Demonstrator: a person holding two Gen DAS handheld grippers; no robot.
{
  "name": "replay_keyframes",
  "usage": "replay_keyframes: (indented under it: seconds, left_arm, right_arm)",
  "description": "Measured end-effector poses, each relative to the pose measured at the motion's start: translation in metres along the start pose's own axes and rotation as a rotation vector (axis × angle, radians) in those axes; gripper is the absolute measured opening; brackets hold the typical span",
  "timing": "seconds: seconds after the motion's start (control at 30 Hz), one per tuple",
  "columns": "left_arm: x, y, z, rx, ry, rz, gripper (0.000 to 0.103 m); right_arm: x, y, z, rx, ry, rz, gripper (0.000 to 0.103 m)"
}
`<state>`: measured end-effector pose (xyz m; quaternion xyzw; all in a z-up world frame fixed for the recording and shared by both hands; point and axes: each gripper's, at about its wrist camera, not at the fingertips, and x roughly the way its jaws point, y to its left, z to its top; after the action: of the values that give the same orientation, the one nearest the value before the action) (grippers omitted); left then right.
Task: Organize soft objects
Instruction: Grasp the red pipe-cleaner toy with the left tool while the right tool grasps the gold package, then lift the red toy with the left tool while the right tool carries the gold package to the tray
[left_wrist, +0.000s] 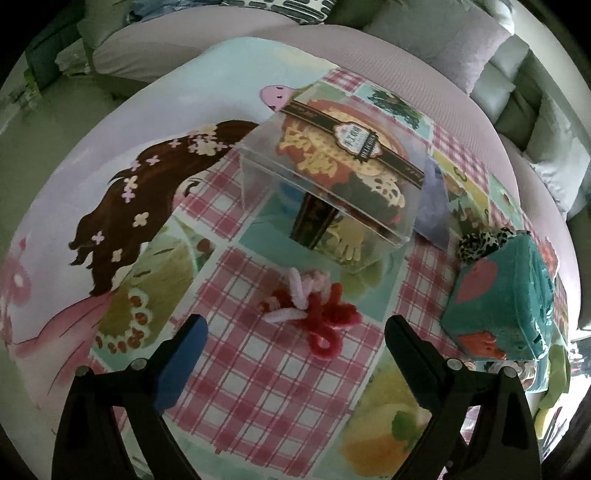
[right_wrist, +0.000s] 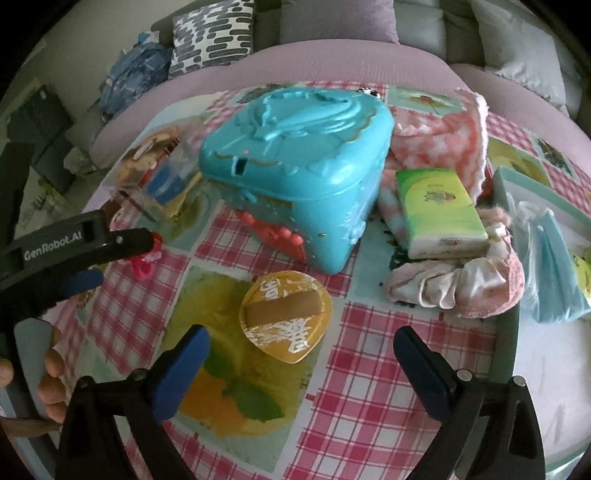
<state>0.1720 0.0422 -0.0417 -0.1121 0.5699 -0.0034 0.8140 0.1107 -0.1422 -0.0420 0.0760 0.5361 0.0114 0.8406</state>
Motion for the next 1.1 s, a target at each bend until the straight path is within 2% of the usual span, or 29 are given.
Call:
replay_keyframes:
  seconds: [0.17, 0.27, 0.33, 0.43, 0.67, 0.73, 1.1]
  left_arm:
    - [0.006, -0.006, 0.001, 0.033, 0.005, -0.016, 0.083]
    - [0.008, -0.007, 0.001, 0.050, 0.002, -0.012, 0.074]
    - [0.007, -0.008, 0.002, 0.052, -0.004, -0.019, 0.057]
    - [0.008, -0.008, 0.003, 0.048, -0.003, -0.031, 0.057]
    - [0.007, -0.007, 0.002, 0.056, -0.004, -0.029, 0.056]
    - [0.006, -0.007, 0.001, 0.058, -0.003, -0.029, 0.056]
    - [0.001, -0.007, -0.001, 0.066, -0.004, -0.028, 0.056]
  right_arm:
    - [0.004, 0.007, 0.002, -0.031, 0.000, -0.026, 0.096]
    - [0.004, 0.010, 0.002, -0.043, -0.003, -0.034, 0.089]
    - [0.006, 0.015, 0.002, -0.054, -0.005, -0.043, 0.086]
    - [0.007, 0.018, 0.003, -0.064, -0.007, -0.048, 0.076]
    - [0.004, 0.015, 0.004, -0.073, -0.006, -0.032, 0.062]
    - [0.003, 0.015, 0.004, -0.077, -0.005, -0.018, 0.055]
    - [-0.001, 0.013, 0.003, -0.071, 0.000, -0.009, 0.054]
